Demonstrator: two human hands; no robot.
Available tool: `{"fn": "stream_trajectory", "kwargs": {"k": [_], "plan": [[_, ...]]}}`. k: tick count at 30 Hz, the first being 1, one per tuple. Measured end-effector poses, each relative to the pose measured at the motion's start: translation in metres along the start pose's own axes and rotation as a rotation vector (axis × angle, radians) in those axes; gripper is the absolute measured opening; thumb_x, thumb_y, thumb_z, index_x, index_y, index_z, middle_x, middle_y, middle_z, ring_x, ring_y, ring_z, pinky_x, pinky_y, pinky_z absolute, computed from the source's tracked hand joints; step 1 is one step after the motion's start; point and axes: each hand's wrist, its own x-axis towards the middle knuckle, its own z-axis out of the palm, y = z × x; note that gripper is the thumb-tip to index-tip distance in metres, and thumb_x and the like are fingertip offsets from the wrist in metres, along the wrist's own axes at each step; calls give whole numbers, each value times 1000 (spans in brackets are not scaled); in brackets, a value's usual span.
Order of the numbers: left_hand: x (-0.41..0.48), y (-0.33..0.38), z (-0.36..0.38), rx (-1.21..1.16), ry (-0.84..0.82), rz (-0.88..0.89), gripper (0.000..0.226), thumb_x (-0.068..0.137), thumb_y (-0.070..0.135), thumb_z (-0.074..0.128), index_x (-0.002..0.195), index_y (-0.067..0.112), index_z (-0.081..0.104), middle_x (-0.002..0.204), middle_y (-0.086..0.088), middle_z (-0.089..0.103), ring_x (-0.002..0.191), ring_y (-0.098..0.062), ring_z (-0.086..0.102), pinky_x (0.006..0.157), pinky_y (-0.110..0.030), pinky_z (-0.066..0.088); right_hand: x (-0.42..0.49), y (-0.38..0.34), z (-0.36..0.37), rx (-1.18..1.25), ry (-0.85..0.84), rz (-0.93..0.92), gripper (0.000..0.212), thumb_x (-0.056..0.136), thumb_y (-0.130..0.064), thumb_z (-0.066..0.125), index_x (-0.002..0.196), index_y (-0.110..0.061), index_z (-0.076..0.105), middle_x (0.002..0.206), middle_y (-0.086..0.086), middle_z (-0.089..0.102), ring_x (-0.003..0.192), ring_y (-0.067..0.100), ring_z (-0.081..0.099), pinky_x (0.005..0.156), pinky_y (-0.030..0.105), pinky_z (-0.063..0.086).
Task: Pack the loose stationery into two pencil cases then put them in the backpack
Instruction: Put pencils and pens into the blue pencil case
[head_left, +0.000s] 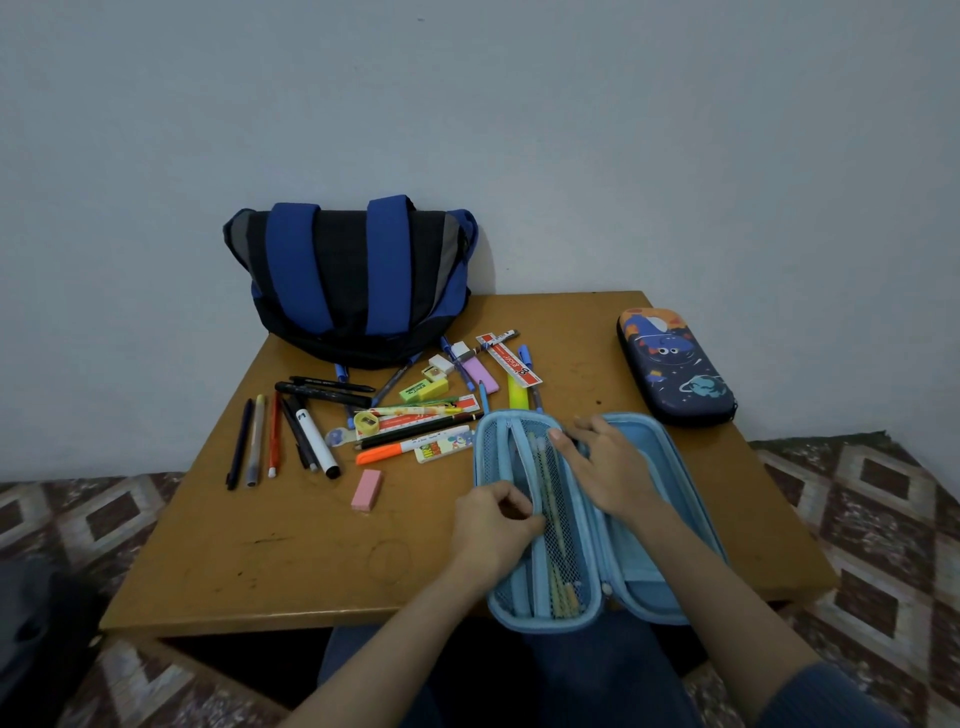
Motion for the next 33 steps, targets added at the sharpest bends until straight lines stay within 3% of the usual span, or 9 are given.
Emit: {"fn": "stream_trajectory", "kwargs": {"k": [5, 8, 14, 18, 22, 27, 30, 33], "plan": [[1, -2, 2, -54, -31, -1, 24, 78, 8, 68, 65, 20, 52, 71, 5, 59, 68, -7, 55, 56, -10, 41, 0, -1, 0, 0, 3, 1, 61, 95, -52, 32, 132, -8, 53, 140, 5, 47, 129, 20, 42, 104, 35, 36], [3, -1, 3, -59, -57, -21, 23, 80, 8, 67, 70, 20, 51, 78, 1, 61, 76, -12, 59, 67, -21, 49, 0, -1, 0, 3, 14, -7, 59, 95, -51, 33, 132, -8, 53, 140, 5, 47, 129, 20, 43, 103, 34, 36], [3, 4, 3, -48, 31, -31, 25, 81, 7, 68, 81, 22, 47, 83, 8, 57, 74, -5, 56, 60, -9, 44, 1, 2, -1, -28, -2, -18, 60, 90, -50, 51, 135, -11, 49, 142, 1, 44, 130, 18, 41, 103, 35, 38], [4, 6, 4, -16, 23, -46, 23, 83, 9, 67, 98, 18, 51, 91, 5, 57, 83, -9, 57, 69, -17, 48, 1, 3, -2, -32, 1, -34, 63, 84, -48, 60, 135, -13, 49, 141, -1, 44, 130, 18, 41, 103, 34, 38], [6, 3, 3, -30, 9, -70, 26, 82, 7, 67, 102, 16, 52, 92, 0, 62, 85, -15, 63, 73, -31, 58, -1, 1, -3, -23, -4, -34, 73, 79, -57, 61, 135, -12, 49, 140, -1, 45, 129, 17, 43, 101, 35, 40], [9, 3, -1, 77, 3, 26, 32, 84, 8, 66, 109, 18, 50, 87, -1, 64, 73, -10, 62, 59, -19, 53, -3, -3, -5, -34, -13, -25, 76, 78, -60, 60, 137, -13, 47, 142, -1, 43, 130, 17, 42, 101, 34, 39], [14, 3, -14, 107, 87, 89, 26, 85, 10, 65, 107, 18, 54, 78, 9, 58, 70, 1, 54, 57, -9, 43, -4, -4, -6, -41, -24, -26, 76, 80, -59, 59, 138, -13, 46, 142, 0, 43, 130, 18, 41, 101, 34, 39], [18, -3, -35, 100, 176, 136, 15, 88, 12, 61, 101, 18, 57, 86, 7, 58, 75, 1, 53, 59, -9, 42, -4, -4, -7, -38, -45, -22, 77, 80, -59, 59, 138, -11, 45, 142, 1, 42, 131, 19, 40, 103, 36, 38]]}}
